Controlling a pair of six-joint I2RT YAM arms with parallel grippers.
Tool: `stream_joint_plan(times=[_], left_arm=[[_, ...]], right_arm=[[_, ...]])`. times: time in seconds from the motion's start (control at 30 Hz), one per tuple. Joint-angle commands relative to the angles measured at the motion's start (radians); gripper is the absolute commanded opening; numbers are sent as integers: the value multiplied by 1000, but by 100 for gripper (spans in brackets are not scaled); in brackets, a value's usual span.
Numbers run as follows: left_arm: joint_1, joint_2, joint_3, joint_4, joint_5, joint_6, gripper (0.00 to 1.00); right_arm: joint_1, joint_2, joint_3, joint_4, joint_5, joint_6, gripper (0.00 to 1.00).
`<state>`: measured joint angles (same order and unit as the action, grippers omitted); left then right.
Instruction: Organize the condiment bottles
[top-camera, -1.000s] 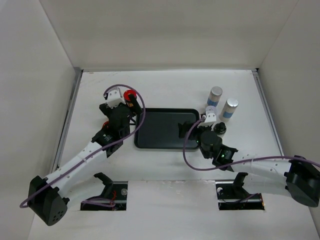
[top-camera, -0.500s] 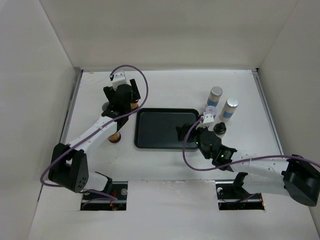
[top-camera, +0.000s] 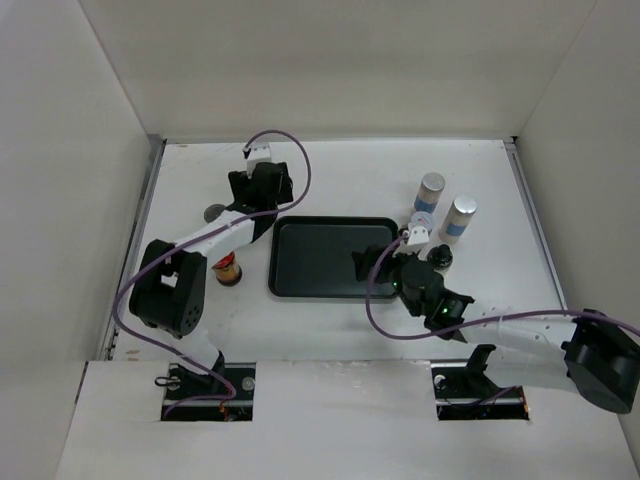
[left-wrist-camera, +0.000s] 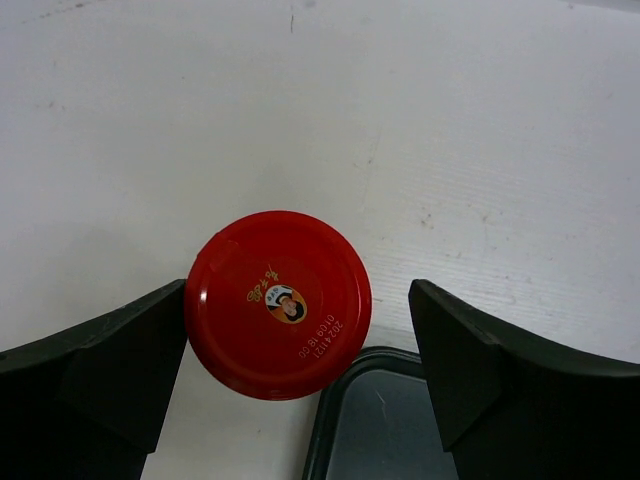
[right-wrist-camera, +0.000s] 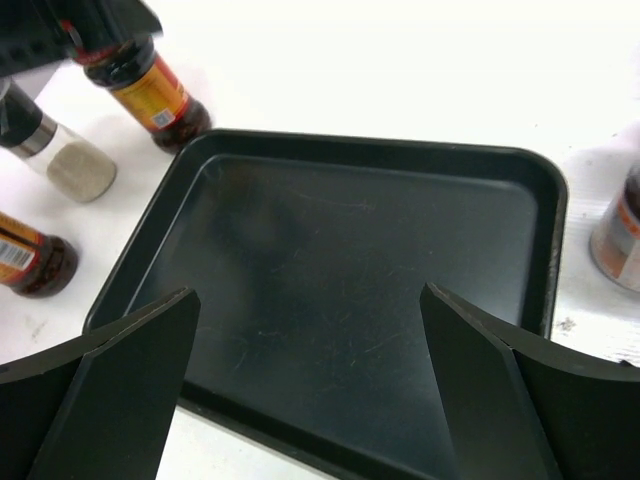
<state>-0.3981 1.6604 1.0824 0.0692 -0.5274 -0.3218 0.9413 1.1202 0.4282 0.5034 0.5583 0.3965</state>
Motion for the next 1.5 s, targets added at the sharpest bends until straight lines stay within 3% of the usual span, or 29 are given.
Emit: stream_joint_plan(times=[0.0, 0.13, 0.3, 0.43, 0.67, 0.87, 1.1, 1.37, 1.4, 1.47], left_arm=[[-8, 15, 40, 18, -37, -20, 87], [2, 48, 59, 12, -25, -28, 78], [5, 24, 62, 21, -31, -28, 48], [2, -74, 62, 98, -43, -19, 39], [-93, -258, 31, 198, -92, 50, 38], [-187, -321, -79, 184, -95, 14, 38], [-278, -260, -154, 185, -106, -48, 38], [-270, -148, -164, 234, -121, -42, 39], [-270, -139, -165, 234, -126, -42, 40], [-271, -116, -167, 233, -126, -42, 52]], right_arm=[[-12, -51, -11, 70, -8, 10, 100], [-32, -71, -22, 64, -9, 19, 100], [-34, -86, -29, 72, -9, 24, 100], [-31, -79, -23, 73, -15, 27, 100], [-37, -89, -35, 78, -14, 28, 100], [-54, -115, -48, 76, 9, 33, 100], [-72, -137, -59, 72, 28, 33, 100], [-74, -129, -57, 67, 17, 38, 100], [-74, -131, -55, 66, 17, 38, 100], [-74, -134, -55, 66, 17, 38, 100]])
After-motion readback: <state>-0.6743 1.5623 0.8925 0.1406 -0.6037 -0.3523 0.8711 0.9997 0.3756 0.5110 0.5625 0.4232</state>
